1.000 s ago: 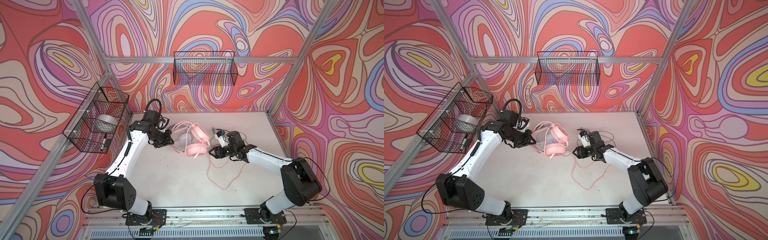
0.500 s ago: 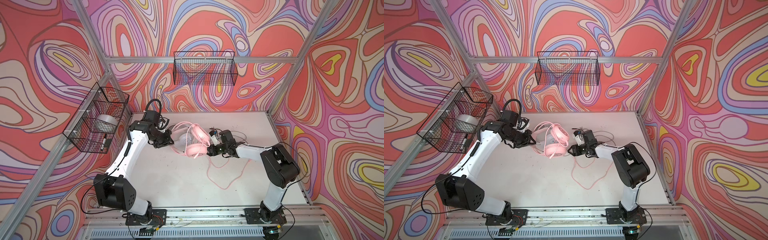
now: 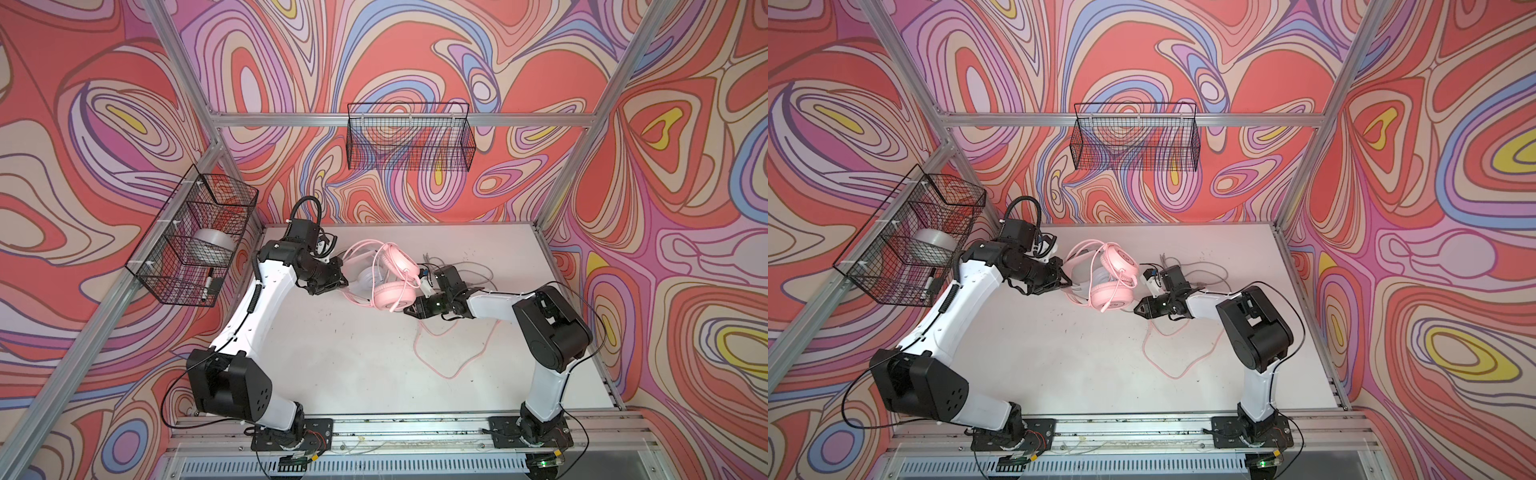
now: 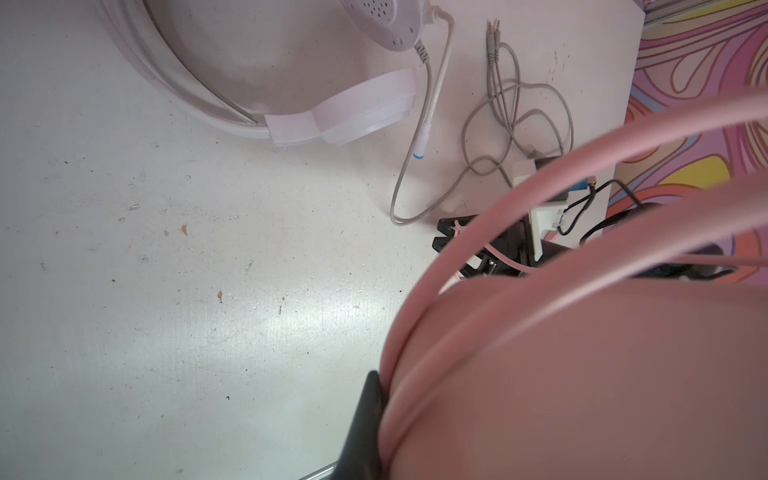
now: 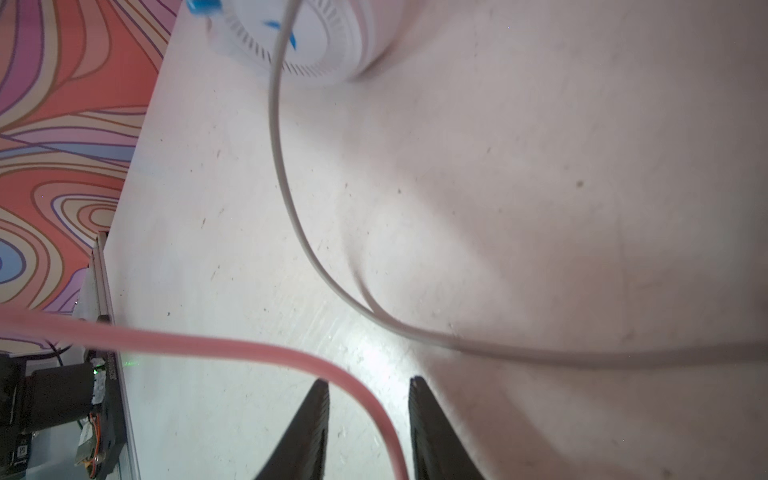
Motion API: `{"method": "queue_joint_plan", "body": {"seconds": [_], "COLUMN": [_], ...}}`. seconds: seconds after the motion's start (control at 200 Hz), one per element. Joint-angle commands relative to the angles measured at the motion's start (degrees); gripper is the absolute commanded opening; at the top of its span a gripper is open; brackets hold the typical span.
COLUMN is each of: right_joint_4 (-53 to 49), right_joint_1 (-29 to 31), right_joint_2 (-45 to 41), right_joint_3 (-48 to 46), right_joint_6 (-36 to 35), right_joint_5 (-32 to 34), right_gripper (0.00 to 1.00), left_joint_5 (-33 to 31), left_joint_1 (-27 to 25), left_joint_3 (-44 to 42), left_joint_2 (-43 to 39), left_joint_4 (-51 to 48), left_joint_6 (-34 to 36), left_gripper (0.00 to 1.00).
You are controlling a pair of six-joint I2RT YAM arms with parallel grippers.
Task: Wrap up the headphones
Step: 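Lower the open right gripper onto the pink cable lying on the table, then close the right gripper on the pink cable and lift it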
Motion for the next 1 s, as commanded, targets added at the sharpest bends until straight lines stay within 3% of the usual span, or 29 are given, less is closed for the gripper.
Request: {"method": "queue_joint_plan", "body": {"seconds": [0.0,0.336,0.606,0.831,0.997], "right_joint_4": [-0.59,-1.97,-0.99,-5.85,-7.46], "right_joint_1": [0.26,0.24,0.83,3.56,5.35], "right_joint_2": [-2.65,-5.58,-12.88,-20.38,-24.17], "right_joint_3": [-3.03,-6.95,-11.10,-12.38,-13.48], "right_joint_6": [0.61,1.05,-0.42,-5.70,-8.37], "right_joint_5": [0.27,1.01,3.27,6.58,8.85], "right_gripper": [0.34,0.24,0.00,0.00,0.00], "left_joint_5": [2.86,1.17,-4.11,-7.89,-6.98], "left_joint_1": [0.14,0.17,0.31,0.32,0.31], "left_joint_3": [1.30,1.12,1.50,0.50,-1.20], "left_joint_2": [-1.23,-0.56,0.98,1.51,1.44], "left_joint_4": [2.96,3.67,2.23,3.64,8.31], "left_joint_6": [-3.25,-4.94,-9.34,-15.25,-20.58], "left_gripper": [0.00,0.00,0.00,0.00,0.00]}}
